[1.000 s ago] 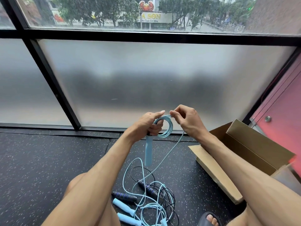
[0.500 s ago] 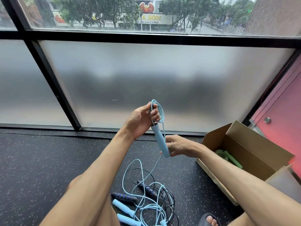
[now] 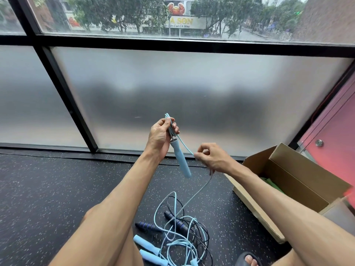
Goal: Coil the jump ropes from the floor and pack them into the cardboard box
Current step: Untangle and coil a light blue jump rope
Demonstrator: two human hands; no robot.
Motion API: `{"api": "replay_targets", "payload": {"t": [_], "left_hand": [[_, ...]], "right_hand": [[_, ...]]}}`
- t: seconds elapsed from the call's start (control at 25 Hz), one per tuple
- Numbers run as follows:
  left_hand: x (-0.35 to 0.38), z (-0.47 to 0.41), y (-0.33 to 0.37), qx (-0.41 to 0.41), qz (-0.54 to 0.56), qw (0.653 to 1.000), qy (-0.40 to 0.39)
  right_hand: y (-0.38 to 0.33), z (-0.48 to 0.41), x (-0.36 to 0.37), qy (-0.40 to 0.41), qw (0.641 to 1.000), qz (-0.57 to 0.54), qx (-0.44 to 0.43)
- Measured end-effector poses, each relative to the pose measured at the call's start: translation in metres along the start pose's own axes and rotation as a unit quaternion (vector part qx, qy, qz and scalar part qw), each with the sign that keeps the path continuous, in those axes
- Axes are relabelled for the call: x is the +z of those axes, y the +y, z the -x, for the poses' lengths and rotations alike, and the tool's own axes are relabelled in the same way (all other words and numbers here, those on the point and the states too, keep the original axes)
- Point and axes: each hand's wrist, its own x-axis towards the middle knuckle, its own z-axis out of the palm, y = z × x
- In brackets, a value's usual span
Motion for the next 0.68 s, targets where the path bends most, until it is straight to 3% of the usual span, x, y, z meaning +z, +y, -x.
{"api": "replay_targets", "payload": {"t": [0.2,0.36,0.52,0.68], "left_hand": [[0.002,0.002,-0.001,0.001,-0.035,0.999,-0.003],[0.004,0.000,-0.002,0.017,-0.122,0.992,-0.013],[0.013,0.008,-0.011,-0.004,-0.280,0.957,-0.068],[0.022,0.015,-0.021,-0.041,-0.348,0.929,-0.119]], "right_hand": [[-0.011,0.004,-0.006,0.026,0.996,0.059,-0.067],[-0.021,0.002,-0.018,0.101,0.983,0.077,-0.134],[-0.027,0.000,-0.032,0.182,0.965,0.072,-0.173],[-0.027,0.000,-0.034,0.201,0.962,0.065,-0.174]]}}
